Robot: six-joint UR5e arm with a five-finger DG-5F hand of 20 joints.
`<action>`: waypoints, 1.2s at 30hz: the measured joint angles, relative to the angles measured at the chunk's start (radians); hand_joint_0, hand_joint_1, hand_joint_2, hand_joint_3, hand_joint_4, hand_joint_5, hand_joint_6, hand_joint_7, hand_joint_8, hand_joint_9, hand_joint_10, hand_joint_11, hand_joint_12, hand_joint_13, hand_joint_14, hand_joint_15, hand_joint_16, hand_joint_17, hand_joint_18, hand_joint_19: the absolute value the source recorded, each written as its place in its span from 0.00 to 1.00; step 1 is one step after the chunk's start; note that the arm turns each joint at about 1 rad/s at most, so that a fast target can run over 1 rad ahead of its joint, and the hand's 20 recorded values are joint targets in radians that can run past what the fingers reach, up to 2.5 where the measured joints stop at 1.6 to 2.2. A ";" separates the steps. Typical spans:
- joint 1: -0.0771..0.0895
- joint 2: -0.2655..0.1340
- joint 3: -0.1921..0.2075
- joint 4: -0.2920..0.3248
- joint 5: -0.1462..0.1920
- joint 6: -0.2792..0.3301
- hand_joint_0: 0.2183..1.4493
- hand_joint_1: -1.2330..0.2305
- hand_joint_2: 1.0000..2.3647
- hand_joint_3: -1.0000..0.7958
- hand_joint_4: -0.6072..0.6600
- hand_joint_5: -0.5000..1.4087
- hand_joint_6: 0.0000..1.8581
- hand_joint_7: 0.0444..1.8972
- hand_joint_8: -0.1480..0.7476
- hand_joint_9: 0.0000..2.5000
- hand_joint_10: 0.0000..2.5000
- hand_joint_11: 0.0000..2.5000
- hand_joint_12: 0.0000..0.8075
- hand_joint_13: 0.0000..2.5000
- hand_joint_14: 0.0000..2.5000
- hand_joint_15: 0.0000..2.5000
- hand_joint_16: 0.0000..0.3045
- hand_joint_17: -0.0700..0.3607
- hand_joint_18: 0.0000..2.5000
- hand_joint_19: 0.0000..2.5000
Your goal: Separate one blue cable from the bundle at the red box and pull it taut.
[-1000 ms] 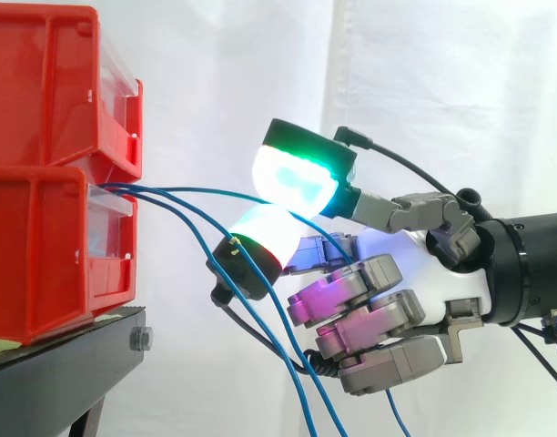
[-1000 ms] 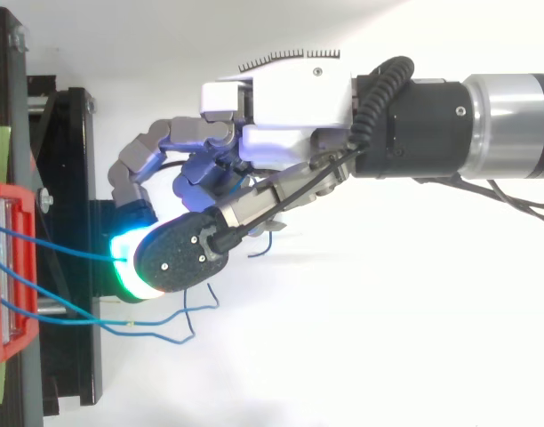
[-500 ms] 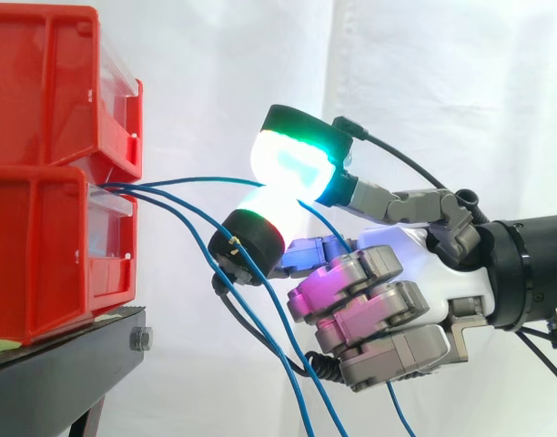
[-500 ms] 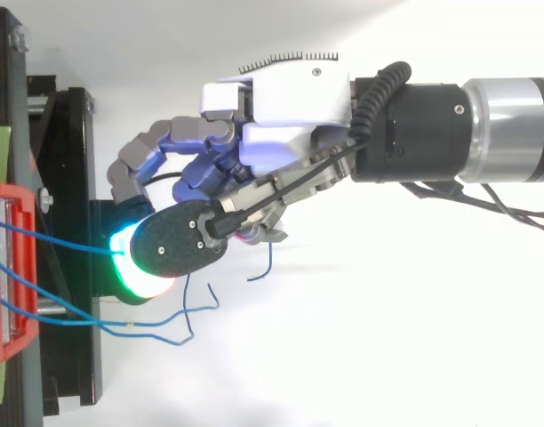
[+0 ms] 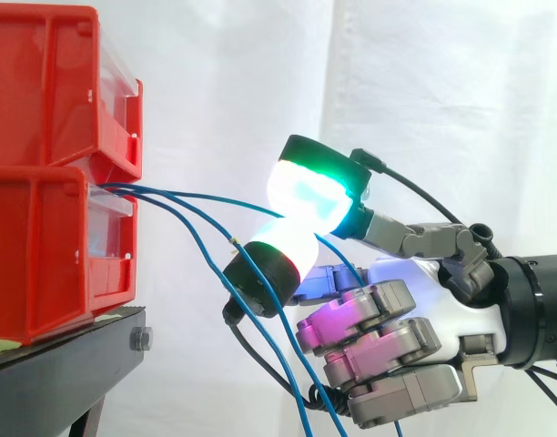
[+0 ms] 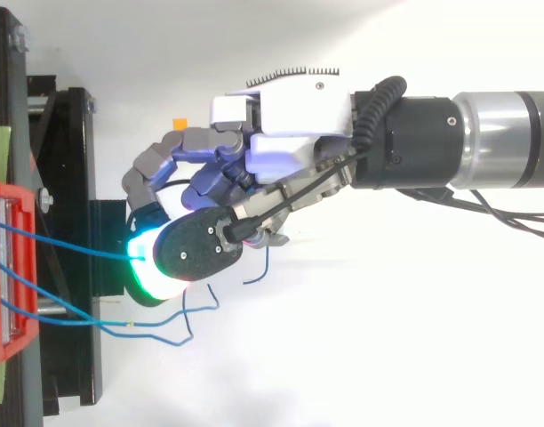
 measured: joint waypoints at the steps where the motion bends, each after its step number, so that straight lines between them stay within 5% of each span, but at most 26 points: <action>1: 0.001 0.000 -0.003 0.006 0.000 0.000 0.48 0.28 0.01 0.39 0.28 0.16 0.51 0.69 0.44 0.29 0.95 0.53 0.38 0.37 1.00 0.55 0.09 0.30 0.51 0.74; 15: 0.001 0.021 -0.023 0.011 -0.008 -0.054 0.48 0.28 0.01 0.39 0.28 0.16 0.51 0.70 0.44 0.29 0.95 0.54 0.39 0.37 1.00 0.55 0.09 0.30 0.51 0.74; 24: 0.001 0.109 -0.125 -0.013 0.016 -0.155 0.48 0.28 0.01 0.39 0.28 0.16 0.51 0.70 0.44 0.29 0.94 0.54 0.39 0.37 1.00 0.55 0.09 0.31 0.51 0.74; 36: 0.004 0.114 -0.134 -0.023 0.023 -0.162 0.48 0.28 0.01 0.39 0.27 0.16 0.51 0.70 0.44 0.29 0.95 0.54 0.38 0.37 1.00 0.55 0.09 0.30 0.51 0.74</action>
